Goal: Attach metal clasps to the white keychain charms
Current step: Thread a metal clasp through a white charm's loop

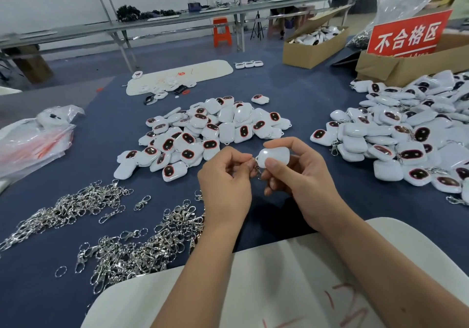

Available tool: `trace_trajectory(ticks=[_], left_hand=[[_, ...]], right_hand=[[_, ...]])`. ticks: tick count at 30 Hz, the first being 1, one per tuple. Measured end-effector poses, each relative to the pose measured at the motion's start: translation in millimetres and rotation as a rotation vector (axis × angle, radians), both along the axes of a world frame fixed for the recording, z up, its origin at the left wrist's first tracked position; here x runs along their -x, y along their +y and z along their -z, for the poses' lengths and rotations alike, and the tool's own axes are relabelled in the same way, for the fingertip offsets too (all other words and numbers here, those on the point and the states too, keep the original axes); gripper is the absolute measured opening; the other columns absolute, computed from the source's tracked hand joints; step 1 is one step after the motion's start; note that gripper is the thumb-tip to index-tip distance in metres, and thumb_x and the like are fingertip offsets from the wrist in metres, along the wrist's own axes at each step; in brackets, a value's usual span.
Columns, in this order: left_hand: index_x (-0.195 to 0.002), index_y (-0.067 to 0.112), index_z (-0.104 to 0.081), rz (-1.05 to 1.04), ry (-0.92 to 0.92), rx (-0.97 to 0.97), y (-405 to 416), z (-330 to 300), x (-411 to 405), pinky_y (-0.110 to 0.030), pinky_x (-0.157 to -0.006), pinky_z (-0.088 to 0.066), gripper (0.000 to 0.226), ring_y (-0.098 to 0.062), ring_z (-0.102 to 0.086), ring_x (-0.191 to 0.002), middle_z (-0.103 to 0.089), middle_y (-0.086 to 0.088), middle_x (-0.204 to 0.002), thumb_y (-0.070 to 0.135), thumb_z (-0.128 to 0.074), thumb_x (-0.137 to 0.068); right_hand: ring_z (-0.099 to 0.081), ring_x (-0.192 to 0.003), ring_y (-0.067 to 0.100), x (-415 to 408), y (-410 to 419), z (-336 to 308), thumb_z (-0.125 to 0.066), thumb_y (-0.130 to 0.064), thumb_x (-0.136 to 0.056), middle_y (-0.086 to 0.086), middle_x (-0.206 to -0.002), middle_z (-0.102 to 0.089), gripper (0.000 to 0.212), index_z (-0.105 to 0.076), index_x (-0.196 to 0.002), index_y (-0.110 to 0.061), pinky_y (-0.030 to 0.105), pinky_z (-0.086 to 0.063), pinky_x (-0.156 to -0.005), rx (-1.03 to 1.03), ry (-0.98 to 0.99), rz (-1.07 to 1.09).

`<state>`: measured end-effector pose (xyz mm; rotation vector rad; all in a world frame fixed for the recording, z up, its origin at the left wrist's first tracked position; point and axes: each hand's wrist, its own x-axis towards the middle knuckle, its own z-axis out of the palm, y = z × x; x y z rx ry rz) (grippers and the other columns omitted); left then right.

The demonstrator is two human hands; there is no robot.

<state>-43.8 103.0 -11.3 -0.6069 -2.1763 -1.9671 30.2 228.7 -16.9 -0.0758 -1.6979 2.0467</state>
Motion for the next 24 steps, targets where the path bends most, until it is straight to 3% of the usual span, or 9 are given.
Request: trace_trajectory(ticks=[3, 7, 9, 11, 13, 17, 21, 24], left_hand=[[-0.074, 0.023, -0.069, -0.026, 0.055, 0.063, -1.2, -0.9, -0.1, -0.036, -0.07, -0.058, 0.031, -0.014, -0.069, -0.069, -0.07, 0.01, -0.072, -0.006, -0.069, -0.086], [-0.076, 0.014, -0.07, -0.046, 0.347, 0.357, -3.6, -3.1, 0.6, -0.044, -0.067, -0.052, 0.019, -0.02, -0.061, -0.07, -0.066, 0.004, -0.073, 0.002, -0.059, -0.087], [-0.078, 0.014, -0.07, -0.046, 0.386, 0.443, -3.5, -3.5, -0.5, -0.044, -0.069, -0.051, 0.019, -0.021, -0.06, -0.072, -0.066, 0.003, -0.075, 0.006, -0.056, -0.088], [-0.083, 0.017, -0.073, -0.027, 0.271, 0.305, -3.2, -3.4, -2.0, -0.034, -0.073, -0.054, 0.018, -0.013, -0.065, -0.077, -0.07, 0.008, -0.078, 0.003, -0.064, -0.089], [-0.087, 0.021, -0.074, 0.025, 0.038, 0.053, -1.0, -4.2, -2.7, -0.022, -0.076, -0.054, 0.02, -0.005, -0.068, -0.08, -0.073, 0.011, -0.082, 0.001, -0.071, -0.089], [-0.097, 0.017, -0.072, 0.202, -0.347, -0.194, 1.9, -6.3, -3.2, -0.031, -0.08, -0.053, 0.011, -0.013, -0.064, -0.077, -0.076, -0.004, -0.083, 0.007, -0.071, -0.093], [-0.095, 0.012, -0.073, 0.262, -0.464, -0.276, 0.2, -7.0, -1.9, -0.033, -0.08, -0.054, 0.011, -0.02, -0.066, -0.079, -0.075, -0.012, -0.083, 0.003, -0.067, -0.094], [-0.087, 0.014, -0.076, 0.255, -0.511, -0.355, -2.2, -8.9, -0.4, -0.025, -0.074, -0.056, 0.019, -0.016, -0.069, -0.073, -0.074, -0.009, -0.076, -0.002, -0.068, -0.092]], right_hand=[[-0.061, -0.061, 0.02, 0.1, -0.5, -1.3, -0.066, 0.0, -0.099, 0.014, -0.078, -0.071, 0.02, -0.066, -0.118, -0.007, 0.034, -0.06, -0.064, -0.014, -0.003, -0.01], [-0.061, -0.061, 0.02, 0.4, -0.4, 0.4, -0.068, -0.002, -0.099, 0.007, -0.076, -0.07, 0.019, -0.065, -0.117, -0.008, 0.035, -0.06, -0.064, -0.075, -0.016, -0.008], [-0.06, -0.061, 0.02, 0.3, -0.2, 1.4, -0.068, -0.004, -0.1, 0.007, -0.076, -0.07, 0.018, -0.066, -0.116, -0.009, 0.035, -0.06, -0.064, -0.084, -0.02, 0.002], [-0.06, -0.061, 0.019, 0.6, 0.8, 1.6, -0.067, -0.005, -0.101, 0.01, -0.077, -0.069, 0.018, -0.067, -0.118, -0.009, 0.035, -0.06, -0.065, -0.017, -0.013, -0.007], [-0.06, -0.062, 0.017, 1.8, 2.6, 0.4, -0.067, -0.01, -0.1, 0.014, -0.079, -0.068, 0.02, -0.069, -0.12, -0.011, 0.033, -0.06, -0.065, 0.098, 0.0, -0.052], [-0.059, -0.063, 0.016, 4.2, 5.0, -1.5, -0.069, -0.017, -0.094, 0.013, -0.082, -0.068, 0.024, -0.07, -0.118, -0.016, 0.032, -0.059, -0.066, 0.214, 0.012, -0.124], [-0.059, -0.064, 0.016, 4.4, 5.2, -0.9, -0.07, -0.017, -0.093, 0.012, -0.082, -0.068, 0.025, -0.071, -0.118, -0.016, 0.032, -0.058, -0.066, 0.242, 0.016, -0.166], [-0.06, -0.064, 0.016, 4.6, 4.6, -0.5, -0.073, -0.014, -0.089, 0.012, -0.083, -0.069, 0.031, -0.07, -0.12, -0.014, 0.031, -0.058, -0.067, 0.215, -0.014, -0.155]])
